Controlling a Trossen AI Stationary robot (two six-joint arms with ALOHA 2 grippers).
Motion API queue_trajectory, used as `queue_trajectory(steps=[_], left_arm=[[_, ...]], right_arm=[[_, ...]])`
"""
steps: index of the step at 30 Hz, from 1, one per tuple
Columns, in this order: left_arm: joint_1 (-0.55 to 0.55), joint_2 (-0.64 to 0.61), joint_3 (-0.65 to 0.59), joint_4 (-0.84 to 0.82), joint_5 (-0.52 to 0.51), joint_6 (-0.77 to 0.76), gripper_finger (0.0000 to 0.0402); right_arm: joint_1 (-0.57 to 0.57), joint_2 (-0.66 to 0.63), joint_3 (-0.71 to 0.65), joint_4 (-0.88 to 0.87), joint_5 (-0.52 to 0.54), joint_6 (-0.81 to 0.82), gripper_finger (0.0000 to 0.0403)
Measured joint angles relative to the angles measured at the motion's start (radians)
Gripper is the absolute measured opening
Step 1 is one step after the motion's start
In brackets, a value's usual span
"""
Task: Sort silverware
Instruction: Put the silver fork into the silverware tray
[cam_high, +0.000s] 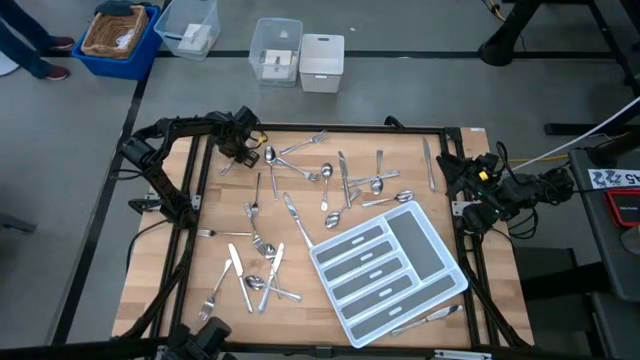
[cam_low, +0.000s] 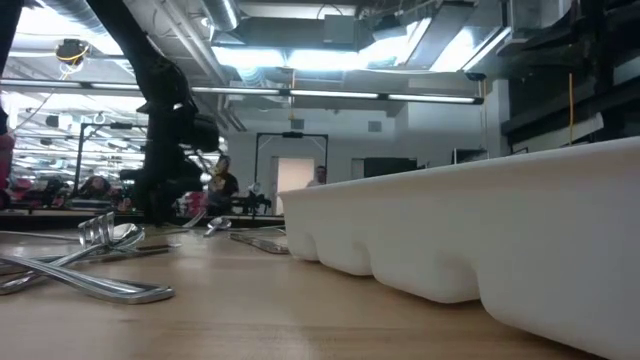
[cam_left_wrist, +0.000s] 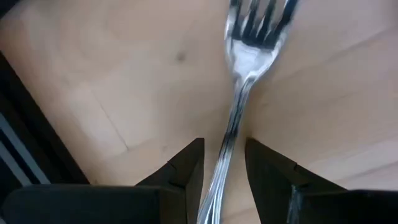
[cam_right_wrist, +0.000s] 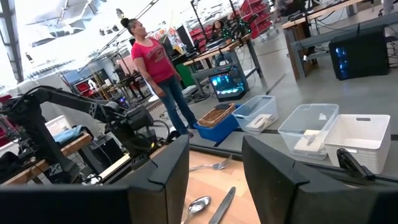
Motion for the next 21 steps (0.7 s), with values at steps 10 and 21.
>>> queue_trajectory(steps=[10,21], left_arm=[[-0.003,0.016,0.002,0.020,0.008,0.006,0.0075],[-0.035,0.040,0.002,0.017,0.004,0.030,0.0011]], right_arm=[[0.000,0.000,0.000,-0.030,0.000,0.000,0.0152],[0.000,0.000,0.000,-0.029,-0.008,0.000,0.0152]])
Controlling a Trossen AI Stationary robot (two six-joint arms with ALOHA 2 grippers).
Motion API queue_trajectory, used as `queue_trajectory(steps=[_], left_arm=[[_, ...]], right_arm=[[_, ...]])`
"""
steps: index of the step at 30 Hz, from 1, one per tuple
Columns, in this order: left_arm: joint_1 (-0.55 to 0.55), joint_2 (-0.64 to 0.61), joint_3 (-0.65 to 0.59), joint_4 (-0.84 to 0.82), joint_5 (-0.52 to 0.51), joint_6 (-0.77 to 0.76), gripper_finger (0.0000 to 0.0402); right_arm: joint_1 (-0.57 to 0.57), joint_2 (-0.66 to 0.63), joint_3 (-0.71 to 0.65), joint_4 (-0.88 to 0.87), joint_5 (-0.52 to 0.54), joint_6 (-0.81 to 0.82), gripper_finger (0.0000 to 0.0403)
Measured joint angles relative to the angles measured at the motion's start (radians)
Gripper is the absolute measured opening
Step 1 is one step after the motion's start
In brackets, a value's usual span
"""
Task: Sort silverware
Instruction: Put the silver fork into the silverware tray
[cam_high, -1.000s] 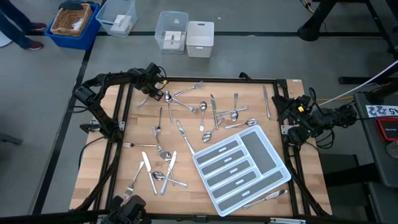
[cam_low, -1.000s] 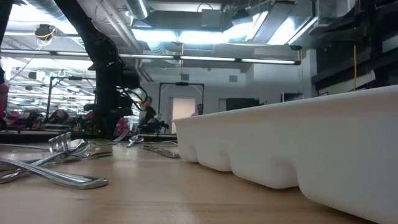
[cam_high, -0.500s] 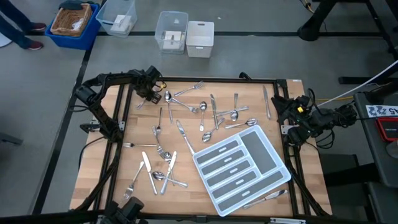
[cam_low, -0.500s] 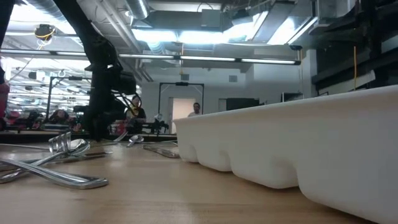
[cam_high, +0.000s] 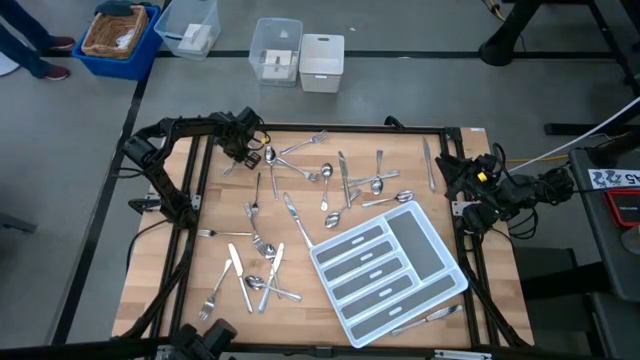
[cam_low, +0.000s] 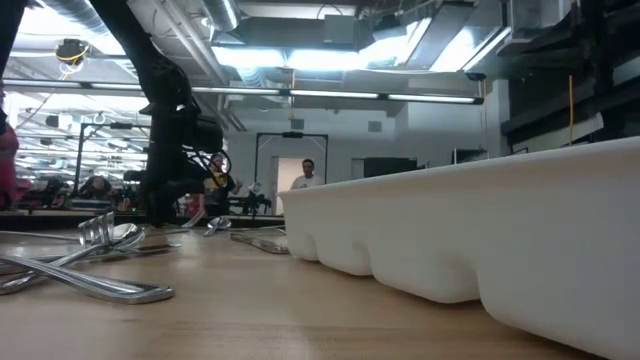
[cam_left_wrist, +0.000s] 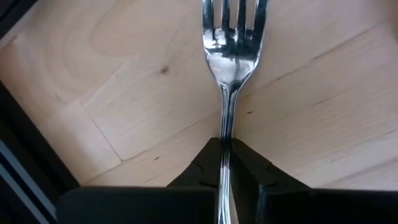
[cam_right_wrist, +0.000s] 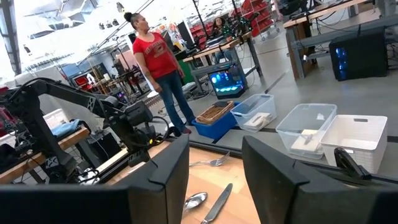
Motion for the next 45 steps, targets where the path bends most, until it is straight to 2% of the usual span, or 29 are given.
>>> queue_trajectory(steps=[4,7,20,24,29,34,41,45], left_arm=[[0.001,0.001,0.018,-0.022,0.024,-0.009,0.0007],[0.002,-0.005,0.037,-0.060,0.054,-0.020,0.0006],[-0.041,-0.208,0.059,-0.094,0.405,-0.037,0.0002],[-0.121,-0.276,0.059,-0.057,0.523,-0.131,0.0002],[-0.335,-0.319,0.059,0.119,0.602,-0.292,0.0002],[-0.595,-0.321,0.060,0.423,0.561,-0.401,0.0002],[-0.896,-0.294,0.062,0.687,0.260,-0.409,0.0004],[-1.014,-0.201,0.062,0.805,0.159,-0.409,0.0004]], right_arm=[[0.000,0.000,0.000,0.000,-0.005,-0.001,0.0152],[0.000,0.000,0.000,0.003,-0.048,-0.033,0.0152],[0.000,0.011,0.000,0.125,-0.307,-0.234,0.0152],[0.000,0.049,0.029,0.150,-0.379,-0.275,0.0152],[0.000,0.148,0.110,0.143,-0.462,-0.311,0.0152],[0.000,0.280,0.221,0.114,-0.606,-0.365,0.0152],[0.000,0.484,0.418,-0.151,-0.882,-0.321,0.0152],[0.001,0.617,0.513,-0.308,-1.061,-0.235,0.0152]])
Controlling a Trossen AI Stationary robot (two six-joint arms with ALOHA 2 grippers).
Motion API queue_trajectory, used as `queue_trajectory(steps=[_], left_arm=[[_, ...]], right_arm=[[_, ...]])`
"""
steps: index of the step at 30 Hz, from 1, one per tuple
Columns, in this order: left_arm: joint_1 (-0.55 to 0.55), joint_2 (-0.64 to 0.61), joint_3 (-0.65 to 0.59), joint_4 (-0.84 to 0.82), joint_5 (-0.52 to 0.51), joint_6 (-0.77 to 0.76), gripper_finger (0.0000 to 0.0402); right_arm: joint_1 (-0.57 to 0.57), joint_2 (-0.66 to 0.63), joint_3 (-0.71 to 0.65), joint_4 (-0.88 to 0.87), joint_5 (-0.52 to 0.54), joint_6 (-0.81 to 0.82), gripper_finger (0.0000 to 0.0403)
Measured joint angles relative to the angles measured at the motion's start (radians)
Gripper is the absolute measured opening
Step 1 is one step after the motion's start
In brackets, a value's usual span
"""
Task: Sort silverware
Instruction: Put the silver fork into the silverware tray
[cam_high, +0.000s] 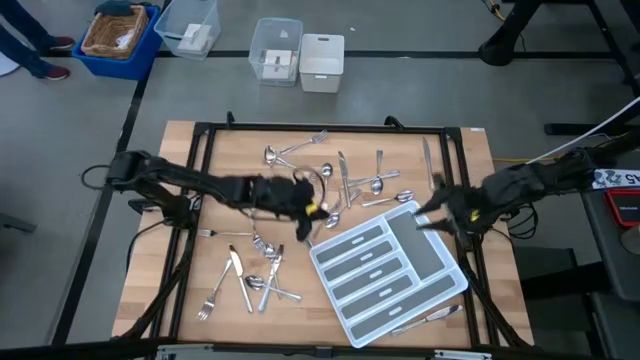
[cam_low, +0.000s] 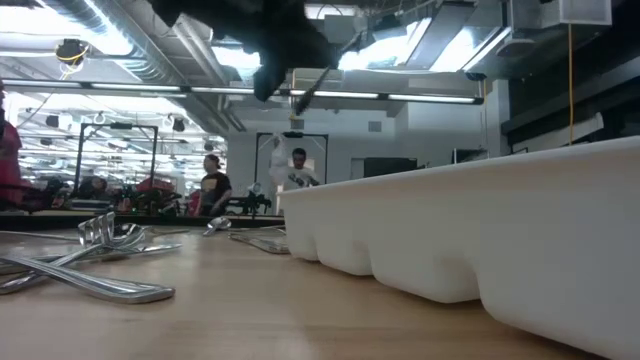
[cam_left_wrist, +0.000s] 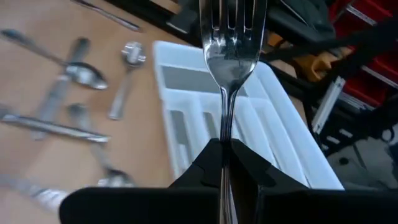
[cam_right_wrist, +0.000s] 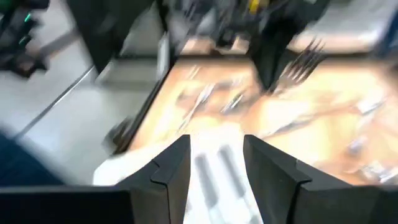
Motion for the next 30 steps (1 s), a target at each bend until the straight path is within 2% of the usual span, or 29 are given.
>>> queue_trajectory(steps=[6,12,15,22,30], left_arm=[[-0.073,0.166,0.006,0.163,-0.018,-0.044,0.0005],[-0.096,0.283,0.057,0.154,-0.017,-0.027,0.0005],[-0.098,0.324,0.062,0.149,-0.017,-0.022,0.0005],[-0.087,0.380,0.063,0.155,-0.024,0.011,0.0006],[-0.088,0.384,0.064,0.168,-0.023,0.117,0.0010]], right_arm=[[0.000,0.208,0.086,-0.145,-0.274,0.154,0.0152],[0.023,0.407,0.105,-0.146,-0.505,0.284,0.0152],[0.073,0.490,0.106,-0.142,-0.558,0.315,0.0152],[0.247,0.641,0.107,-0.114,-0.576,0.393,0.0152],[0.399,0.751,0.107,-0.117,-0.416,0.502,0.0152]])
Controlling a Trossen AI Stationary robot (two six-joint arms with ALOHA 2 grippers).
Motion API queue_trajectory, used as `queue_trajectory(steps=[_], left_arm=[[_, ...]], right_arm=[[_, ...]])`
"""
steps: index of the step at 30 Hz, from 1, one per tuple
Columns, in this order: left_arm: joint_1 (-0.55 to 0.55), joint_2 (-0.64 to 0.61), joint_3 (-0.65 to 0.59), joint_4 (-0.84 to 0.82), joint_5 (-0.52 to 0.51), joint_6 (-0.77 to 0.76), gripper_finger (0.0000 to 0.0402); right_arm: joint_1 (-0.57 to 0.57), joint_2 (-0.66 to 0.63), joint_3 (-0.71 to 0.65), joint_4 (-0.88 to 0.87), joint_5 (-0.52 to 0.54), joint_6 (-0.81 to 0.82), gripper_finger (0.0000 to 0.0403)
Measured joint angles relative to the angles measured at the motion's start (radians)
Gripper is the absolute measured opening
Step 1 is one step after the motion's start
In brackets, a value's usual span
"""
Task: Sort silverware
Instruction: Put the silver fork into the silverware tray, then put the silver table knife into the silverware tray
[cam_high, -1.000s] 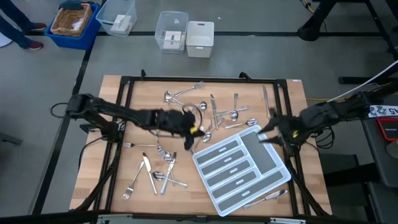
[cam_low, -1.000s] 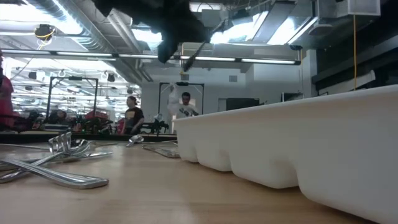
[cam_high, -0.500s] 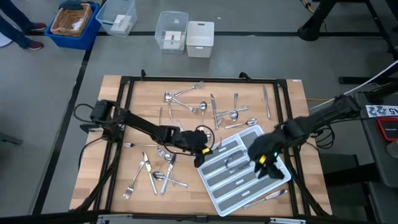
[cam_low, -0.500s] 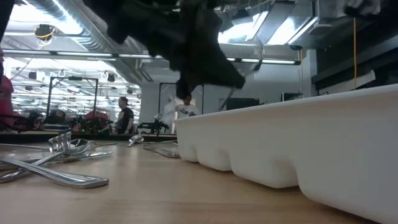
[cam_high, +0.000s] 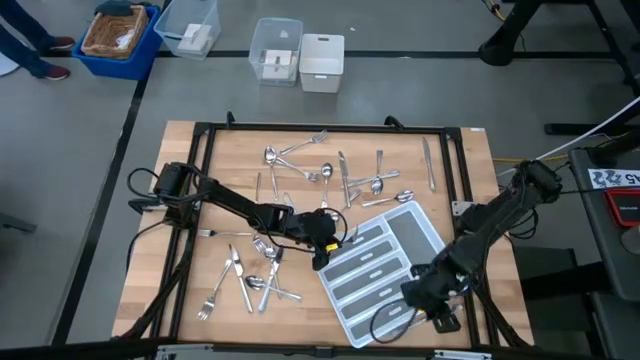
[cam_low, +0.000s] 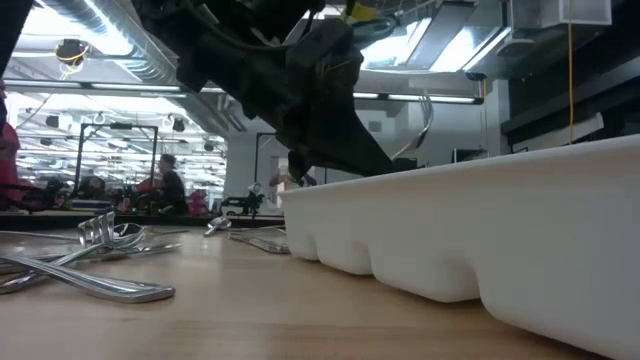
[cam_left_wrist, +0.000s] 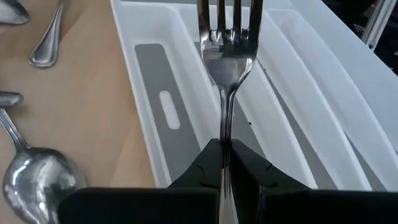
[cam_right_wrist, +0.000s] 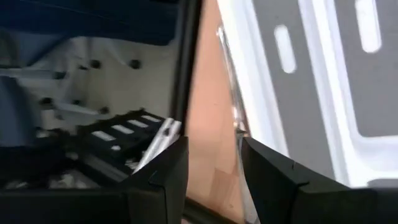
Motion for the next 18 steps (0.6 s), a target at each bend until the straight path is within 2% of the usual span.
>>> queue_trajectory(steps=[3,12,18], left_arm=[[0.001,0.000,0.000,-0.004,-0.003,-0.001,0.0026],[0.001,0.002,-0.001,-0.013,-0.003,-0.003,0.0077],[0.001,0.002,-0.001,0.008,-0.003,-0.034,0.0085]], right_arm=[[0.047,0.039,0.000,0.002,0.047,0.024,0.0152],[0.155,0.141,0.000,0.056,0.059,0.074,0.0152],[0.186,0.188,0.000,0.069,0.157,0.082,0.0152]])
